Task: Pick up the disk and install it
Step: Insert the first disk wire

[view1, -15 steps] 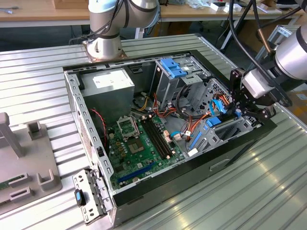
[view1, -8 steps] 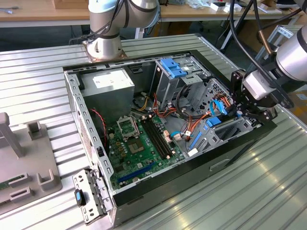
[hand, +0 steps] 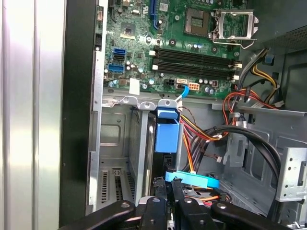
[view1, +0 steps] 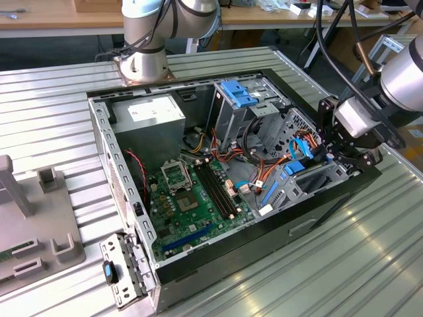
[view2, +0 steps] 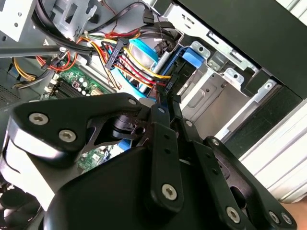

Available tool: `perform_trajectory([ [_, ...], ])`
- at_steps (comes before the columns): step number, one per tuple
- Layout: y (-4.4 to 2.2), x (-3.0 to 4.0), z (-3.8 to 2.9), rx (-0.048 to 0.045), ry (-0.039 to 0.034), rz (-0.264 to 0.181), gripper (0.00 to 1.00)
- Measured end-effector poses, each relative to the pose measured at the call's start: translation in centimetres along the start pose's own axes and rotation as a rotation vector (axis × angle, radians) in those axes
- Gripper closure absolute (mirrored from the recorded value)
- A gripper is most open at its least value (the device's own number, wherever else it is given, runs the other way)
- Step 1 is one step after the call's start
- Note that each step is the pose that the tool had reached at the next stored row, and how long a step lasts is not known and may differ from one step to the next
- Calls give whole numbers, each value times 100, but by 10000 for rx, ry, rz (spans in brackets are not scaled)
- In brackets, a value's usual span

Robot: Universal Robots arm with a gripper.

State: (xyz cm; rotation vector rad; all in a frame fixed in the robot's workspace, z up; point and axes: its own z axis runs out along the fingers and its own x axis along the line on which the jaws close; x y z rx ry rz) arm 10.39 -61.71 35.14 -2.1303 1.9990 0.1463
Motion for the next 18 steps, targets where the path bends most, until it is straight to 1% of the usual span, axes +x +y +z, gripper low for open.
perform_trajectory([
  [1, -1, -8, 2, -3, 98, 9, 84],
  [2, -1, -13, 4, -7, 266, 31, 84],
  [3, -1, -13, 4, 0, 317, 79, 84],
  [6, -3, -14, 3, 125, 396, 698, 84],
  [7, -4, -13, 4, 136, 452, 768, 84],
  [8, -5, -15, 4, 135, 560, 767, 84],
  [9, -5, -29, 7, 133, 721, 770, 84],
  [10, -6, -48, 12, 132, 780, 770, 84],
  [11, -7, -57, 16, 131, 808, 767, 84],
  [13, -7, -69, 17, 132, 823, 768, 84],
  [15, -1, -127, 30, 135, 827, 790, 84],
  [18, -1, -172, 41, 149, 841, 864, 84],
])
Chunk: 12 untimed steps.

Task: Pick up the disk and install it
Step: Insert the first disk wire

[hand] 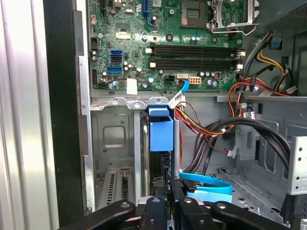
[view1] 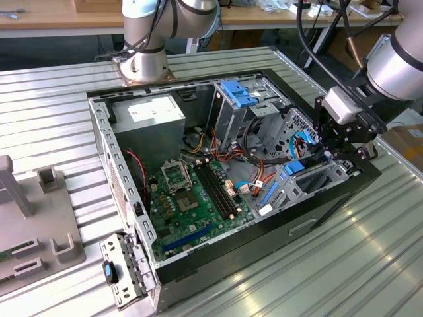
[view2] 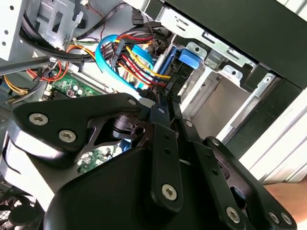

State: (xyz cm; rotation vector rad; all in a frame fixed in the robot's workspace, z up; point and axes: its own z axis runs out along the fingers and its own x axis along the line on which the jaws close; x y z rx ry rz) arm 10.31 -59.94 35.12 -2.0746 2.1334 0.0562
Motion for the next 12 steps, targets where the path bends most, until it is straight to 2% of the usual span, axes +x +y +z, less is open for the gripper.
perform_trajectory([
  [4, 7, -17, 1, 5, 7, 32, 84],
  [6, 8, -22, 2, 11, 105, 68, 84],
  [9, 8, -23, 1, 8, 137, 67, 84],
  [10, 7, -22, 2, -201, 146, 96, 84],
  [11, 6, -23, 3, -274, 147, 106, 84],
  [12, 5, -23, 3, -277, 148, 105, 84],
])
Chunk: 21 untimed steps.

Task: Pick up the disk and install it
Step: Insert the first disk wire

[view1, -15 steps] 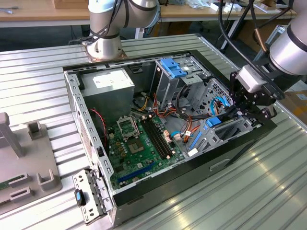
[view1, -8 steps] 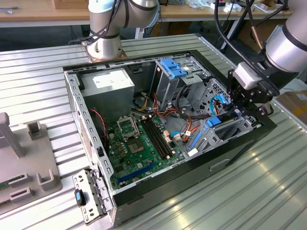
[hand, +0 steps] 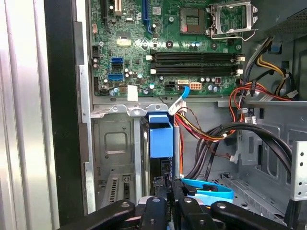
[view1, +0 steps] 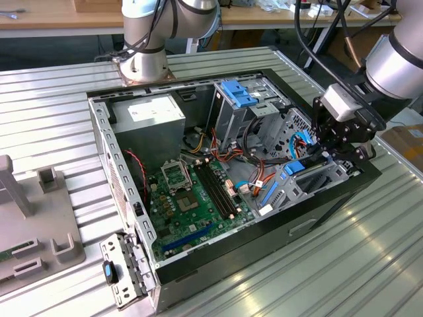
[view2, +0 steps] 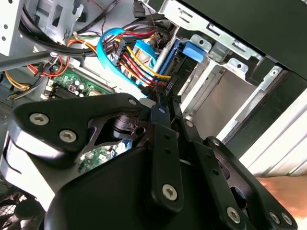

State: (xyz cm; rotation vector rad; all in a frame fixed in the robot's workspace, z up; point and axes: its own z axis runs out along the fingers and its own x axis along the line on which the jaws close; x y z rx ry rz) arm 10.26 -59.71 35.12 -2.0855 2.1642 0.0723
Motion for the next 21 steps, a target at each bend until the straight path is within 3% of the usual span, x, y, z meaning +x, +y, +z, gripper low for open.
perform_trajectory([
  [1, 1, -24, 5, -1, 0, 0, 84],
  [2, 1, -81, 11, -10, 61, -3, 84],
  [7, -70, -80, 15, -203, 78, 22, 84],
  [9, -75, -78, 15, -230, 78, 25, 84],
  [15, -98, -76, 16, -231, 79, 16, 84],
  [17, -99, -72, 17, -249, 69, -168, 84],
  [21, -96, -54, 19, -118, 9, -214, 84],
])
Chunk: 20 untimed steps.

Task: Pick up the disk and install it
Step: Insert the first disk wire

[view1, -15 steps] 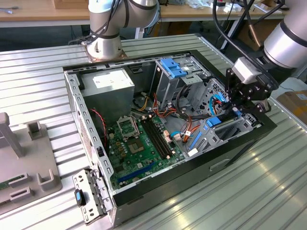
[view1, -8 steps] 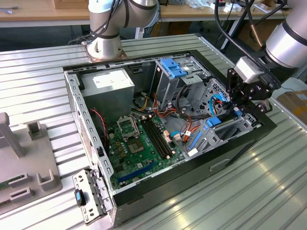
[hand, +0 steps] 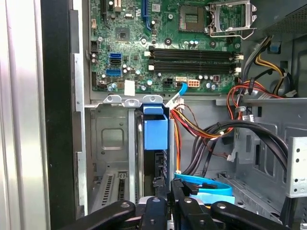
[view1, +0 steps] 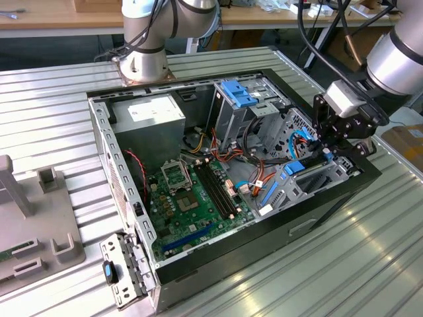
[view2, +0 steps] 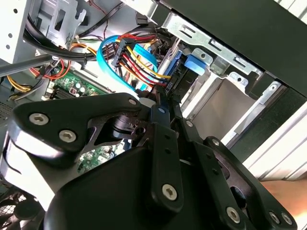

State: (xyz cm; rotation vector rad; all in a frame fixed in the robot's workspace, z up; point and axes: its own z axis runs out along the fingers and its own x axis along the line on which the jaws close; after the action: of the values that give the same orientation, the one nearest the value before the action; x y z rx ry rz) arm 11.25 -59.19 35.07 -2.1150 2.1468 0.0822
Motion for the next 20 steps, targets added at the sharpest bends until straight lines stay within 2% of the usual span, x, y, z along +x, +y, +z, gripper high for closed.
perform_trajectory([
  [4, 22, 18, -2, 20, -6, -16, 84],
  [20, 20, 18, 20, 22, -9, -32, 84],
])
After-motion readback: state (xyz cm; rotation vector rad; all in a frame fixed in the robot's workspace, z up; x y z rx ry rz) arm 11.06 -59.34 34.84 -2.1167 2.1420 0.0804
